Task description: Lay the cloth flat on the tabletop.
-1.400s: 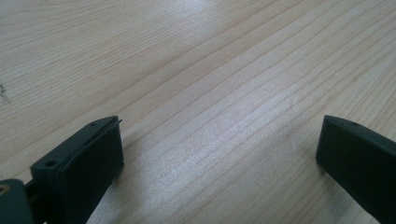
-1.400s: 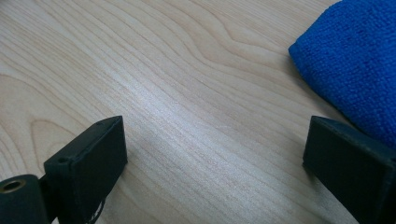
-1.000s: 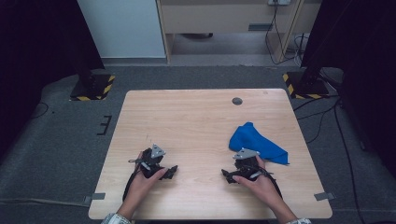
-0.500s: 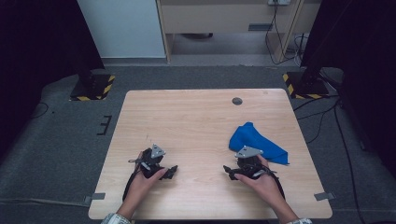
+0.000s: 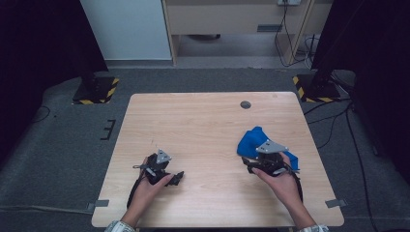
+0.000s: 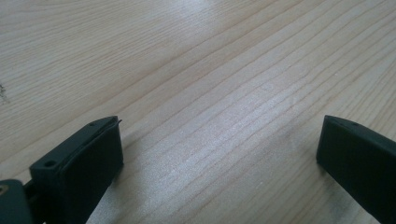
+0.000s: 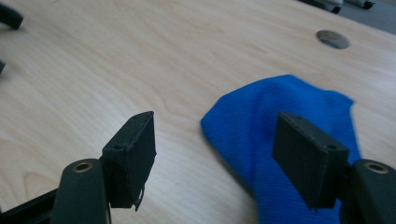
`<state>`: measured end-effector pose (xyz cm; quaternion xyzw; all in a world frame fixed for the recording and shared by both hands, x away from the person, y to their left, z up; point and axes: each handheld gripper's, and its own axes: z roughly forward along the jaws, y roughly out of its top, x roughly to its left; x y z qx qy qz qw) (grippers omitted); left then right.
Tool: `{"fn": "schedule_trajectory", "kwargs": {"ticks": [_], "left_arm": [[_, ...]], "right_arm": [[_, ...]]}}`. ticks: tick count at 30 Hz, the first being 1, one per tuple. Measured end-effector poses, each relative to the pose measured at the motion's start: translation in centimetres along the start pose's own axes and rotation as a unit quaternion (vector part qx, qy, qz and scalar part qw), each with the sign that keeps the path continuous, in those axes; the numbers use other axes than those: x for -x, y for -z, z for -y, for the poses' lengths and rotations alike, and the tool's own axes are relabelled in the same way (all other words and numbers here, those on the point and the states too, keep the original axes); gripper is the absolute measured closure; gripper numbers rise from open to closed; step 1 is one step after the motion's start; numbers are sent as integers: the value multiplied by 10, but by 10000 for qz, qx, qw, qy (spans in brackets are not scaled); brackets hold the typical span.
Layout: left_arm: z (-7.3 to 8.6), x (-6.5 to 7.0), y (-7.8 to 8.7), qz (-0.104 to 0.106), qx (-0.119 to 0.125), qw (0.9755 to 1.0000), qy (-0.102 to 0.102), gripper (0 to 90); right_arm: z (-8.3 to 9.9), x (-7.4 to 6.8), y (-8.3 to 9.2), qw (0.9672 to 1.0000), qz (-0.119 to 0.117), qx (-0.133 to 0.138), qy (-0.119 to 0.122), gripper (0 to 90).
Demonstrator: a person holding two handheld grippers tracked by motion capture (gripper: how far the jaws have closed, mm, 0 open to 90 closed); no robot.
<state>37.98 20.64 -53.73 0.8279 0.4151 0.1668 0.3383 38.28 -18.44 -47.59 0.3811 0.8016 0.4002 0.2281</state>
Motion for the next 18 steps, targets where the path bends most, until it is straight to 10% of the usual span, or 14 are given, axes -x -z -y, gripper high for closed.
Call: {"fn": "schedule_trajectory", "kwargs": {"ticks": [12,18], "left_arm": [[0,0,0,0,0,10000,-2,0],[0,0,0,0,-1,10000,-2,0]], "right_arm": [[-7,54,0,9981,438,31,-422,398],[3,60,-23,9977,376,-245,-506,279]]}}
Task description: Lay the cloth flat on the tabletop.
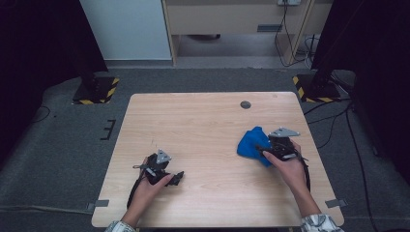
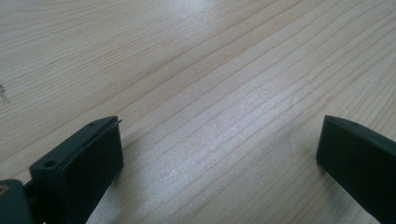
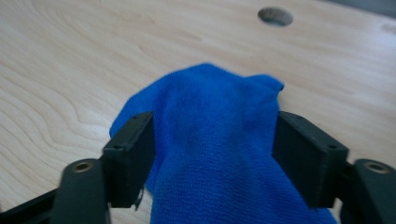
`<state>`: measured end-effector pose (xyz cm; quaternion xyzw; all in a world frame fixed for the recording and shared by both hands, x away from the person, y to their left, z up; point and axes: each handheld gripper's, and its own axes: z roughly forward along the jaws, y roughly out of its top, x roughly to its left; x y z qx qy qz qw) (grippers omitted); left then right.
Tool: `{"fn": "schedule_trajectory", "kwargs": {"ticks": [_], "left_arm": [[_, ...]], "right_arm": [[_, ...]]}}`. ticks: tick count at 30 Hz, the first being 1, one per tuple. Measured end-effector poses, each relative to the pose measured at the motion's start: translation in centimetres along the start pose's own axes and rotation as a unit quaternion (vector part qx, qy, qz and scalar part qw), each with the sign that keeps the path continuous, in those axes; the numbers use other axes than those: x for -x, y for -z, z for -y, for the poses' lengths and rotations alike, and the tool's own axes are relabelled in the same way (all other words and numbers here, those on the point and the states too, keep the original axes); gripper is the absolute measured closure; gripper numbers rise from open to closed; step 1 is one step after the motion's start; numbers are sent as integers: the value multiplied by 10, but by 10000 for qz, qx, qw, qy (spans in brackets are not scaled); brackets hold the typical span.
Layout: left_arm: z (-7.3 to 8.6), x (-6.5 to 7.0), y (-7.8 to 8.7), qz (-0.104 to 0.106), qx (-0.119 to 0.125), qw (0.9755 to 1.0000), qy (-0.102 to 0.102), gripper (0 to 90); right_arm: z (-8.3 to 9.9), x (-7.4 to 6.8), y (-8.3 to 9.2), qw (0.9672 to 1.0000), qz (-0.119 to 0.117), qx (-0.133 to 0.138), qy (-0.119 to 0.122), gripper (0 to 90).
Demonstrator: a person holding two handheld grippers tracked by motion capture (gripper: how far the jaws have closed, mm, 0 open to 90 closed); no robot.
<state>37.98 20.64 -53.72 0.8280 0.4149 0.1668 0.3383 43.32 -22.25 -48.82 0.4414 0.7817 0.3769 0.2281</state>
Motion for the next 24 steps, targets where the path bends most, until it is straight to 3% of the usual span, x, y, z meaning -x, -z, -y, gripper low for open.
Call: {"fn": "schedule_trajectory", "kwargs": {"ticks": [4,5,12,14,19,24], "left_arm": [[0,0,0,0,1,10000,2,0],[0,0,0,0,1,10000,2,0],[0,0,0,0,0,10000,0,0],[0,0,0,0,0,10000,1,0],[0,0,0,0,1,10000,2,0],[0,0,0,0,0,10000,1,0]], "right_arm": [[7,0,-17,9996,27,-265,-39,224],[11,2,-25,9990,-11,-445,-103,218],[20,6,-33,9974,-33,-702,-186,251],[22,10,-33,9969,-120,-705,-333,284],[26,12,-32,9971,-174,-661,-331,369],[30,16,-29,9978,-207,-559,-275,568]]}}
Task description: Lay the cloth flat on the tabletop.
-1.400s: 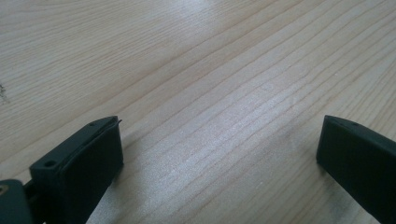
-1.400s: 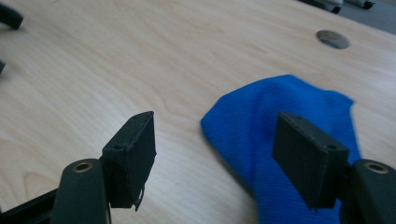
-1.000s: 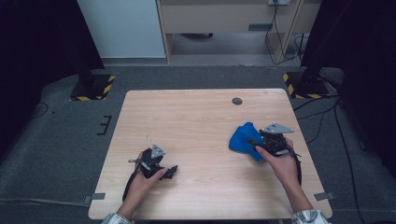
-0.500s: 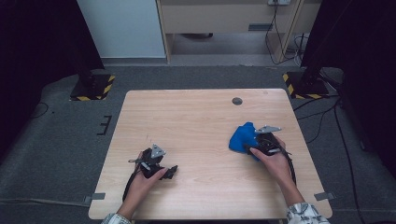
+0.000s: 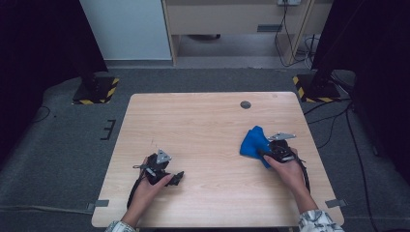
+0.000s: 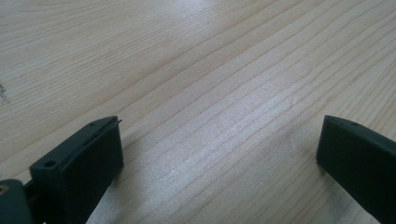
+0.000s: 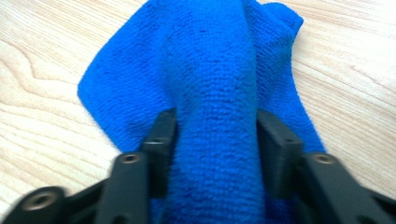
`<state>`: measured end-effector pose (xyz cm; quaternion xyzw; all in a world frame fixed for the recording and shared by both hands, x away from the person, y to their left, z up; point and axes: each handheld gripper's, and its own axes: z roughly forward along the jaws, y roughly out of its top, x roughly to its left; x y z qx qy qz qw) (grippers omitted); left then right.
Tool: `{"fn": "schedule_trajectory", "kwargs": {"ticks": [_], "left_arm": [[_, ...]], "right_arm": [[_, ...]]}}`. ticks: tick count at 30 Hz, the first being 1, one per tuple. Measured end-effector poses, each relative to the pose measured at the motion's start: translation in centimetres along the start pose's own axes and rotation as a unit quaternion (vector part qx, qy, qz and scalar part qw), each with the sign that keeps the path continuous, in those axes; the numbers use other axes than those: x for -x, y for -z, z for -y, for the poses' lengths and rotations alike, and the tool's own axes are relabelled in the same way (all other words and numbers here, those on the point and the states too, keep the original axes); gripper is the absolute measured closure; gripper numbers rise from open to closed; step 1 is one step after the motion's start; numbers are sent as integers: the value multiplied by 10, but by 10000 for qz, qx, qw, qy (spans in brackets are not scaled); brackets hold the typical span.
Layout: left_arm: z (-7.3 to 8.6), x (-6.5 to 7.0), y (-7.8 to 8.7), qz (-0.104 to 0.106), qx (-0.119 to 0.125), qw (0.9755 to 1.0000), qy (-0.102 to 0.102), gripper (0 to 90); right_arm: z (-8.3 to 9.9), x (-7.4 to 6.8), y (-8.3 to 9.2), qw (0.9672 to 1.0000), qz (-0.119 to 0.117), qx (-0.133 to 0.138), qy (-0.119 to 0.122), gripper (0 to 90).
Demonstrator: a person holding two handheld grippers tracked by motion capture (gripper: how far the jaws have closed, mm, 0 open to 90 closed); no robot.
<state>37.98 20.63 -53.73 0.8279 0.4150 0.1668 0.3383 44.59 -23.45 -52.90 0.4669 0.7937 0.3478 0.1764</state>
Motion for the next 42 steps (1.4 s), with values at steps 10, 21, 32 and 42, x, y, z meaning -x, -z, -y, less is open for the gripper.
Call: {"fn": "schedule_trajectory", "kwargs": {"ticks": [10,21,32,42], "left_arm": [[0,0,0,2,-1,10000,-2,0],[0,0,0,7,1,10000,-2,0],[0,0,0,6,2,10000,-4,0],[0,0,0,8,1,10000,-5,0]], "right_arm": [[-1,0,2,9998,-154,100,34,728],[-17,-10,28,9970,-250,728,3,734],[-36,-32,44,9928,-482,1089,155,733],[-52,-57,57,9879,-710,1344,295,732]]}}
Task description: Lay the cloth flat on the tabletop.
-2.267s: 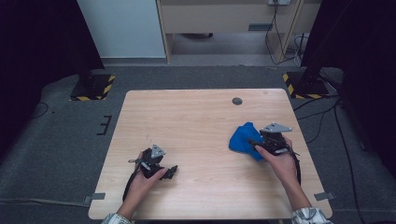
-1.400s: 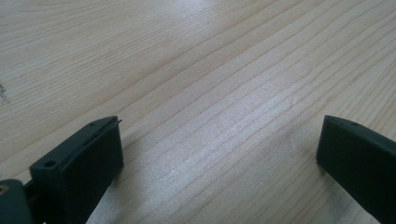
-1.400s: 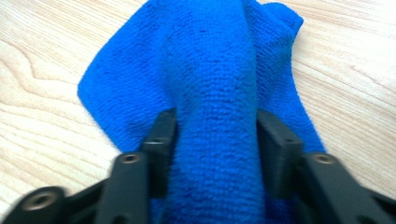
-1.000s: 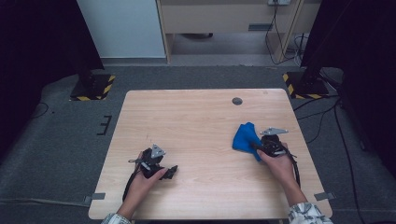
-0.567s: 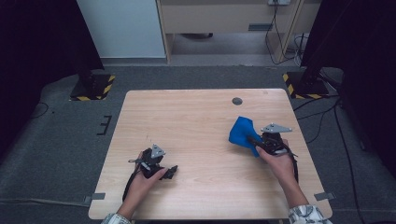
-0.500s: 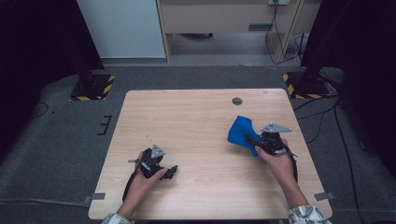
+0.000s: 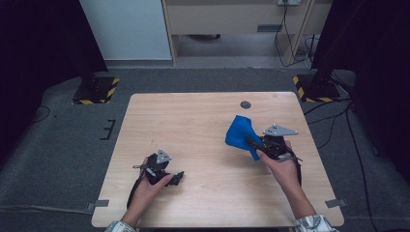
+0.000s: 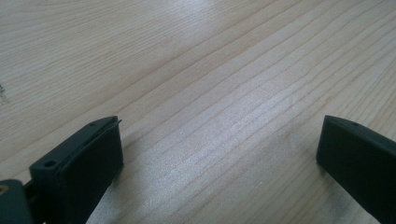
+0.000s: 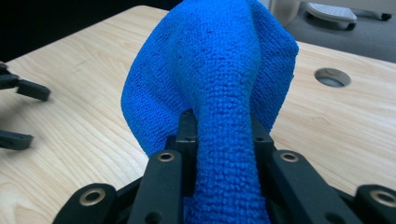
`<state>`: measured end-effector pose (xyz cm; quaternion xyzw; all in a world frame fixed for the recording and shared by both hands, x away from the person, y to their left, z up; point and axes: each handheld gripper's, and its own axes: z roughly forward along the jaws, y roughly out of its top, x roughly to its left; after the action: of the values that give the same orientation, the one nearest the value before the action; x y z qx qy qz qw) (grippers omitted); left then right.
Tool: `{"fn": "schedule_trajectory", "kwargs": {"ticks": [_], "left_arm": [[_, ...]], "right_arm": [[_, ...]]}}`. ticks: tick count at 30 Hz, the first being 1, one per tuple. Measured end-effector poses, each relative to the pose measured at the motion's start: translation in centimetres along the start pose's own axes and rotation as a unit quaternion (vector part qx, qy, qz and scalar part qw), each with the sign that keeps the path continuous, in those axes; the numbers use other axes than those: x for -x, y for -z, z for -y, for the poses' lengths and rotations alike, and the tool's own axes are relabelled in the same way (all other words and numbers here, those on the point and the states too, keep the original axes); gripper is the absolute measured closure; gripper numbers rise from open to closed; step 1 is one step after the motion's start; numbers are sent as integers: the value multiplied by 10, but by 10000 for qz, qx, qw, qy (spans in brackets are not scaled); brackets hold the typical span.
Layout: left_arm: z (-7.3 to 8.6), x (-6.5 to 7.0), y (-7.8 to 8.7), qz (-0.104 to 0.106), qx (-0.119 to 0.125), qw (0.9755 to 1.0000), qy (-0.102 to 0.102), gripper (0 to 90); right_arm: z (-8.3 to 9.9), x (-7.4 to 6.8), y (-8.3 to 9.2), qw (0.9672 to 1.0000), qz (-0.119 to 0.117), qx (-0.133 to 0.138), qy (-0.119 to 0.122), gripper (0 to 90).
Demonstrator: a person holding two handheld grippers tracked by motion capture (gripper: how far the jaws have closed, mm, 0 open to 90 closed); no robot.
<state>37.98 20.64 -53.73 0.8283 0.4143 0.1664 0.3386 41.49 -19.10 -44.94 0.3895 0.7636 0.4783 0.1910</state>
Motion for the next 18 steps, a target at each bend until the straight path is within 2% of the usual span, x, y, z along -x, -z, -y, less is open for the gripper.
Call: {"fn": "schedule_trajectory", "kwargs": {"ticks": [10,18], "left_arm": [[0,0,0,1,0,10000,1,0],[0,0,0,0,-1,10000,0,0]], "right_arm": [[-15,-13,1,9999,-45,126,84,731],[-17,-24,-18,9998,-127,-43,122,728]]}}
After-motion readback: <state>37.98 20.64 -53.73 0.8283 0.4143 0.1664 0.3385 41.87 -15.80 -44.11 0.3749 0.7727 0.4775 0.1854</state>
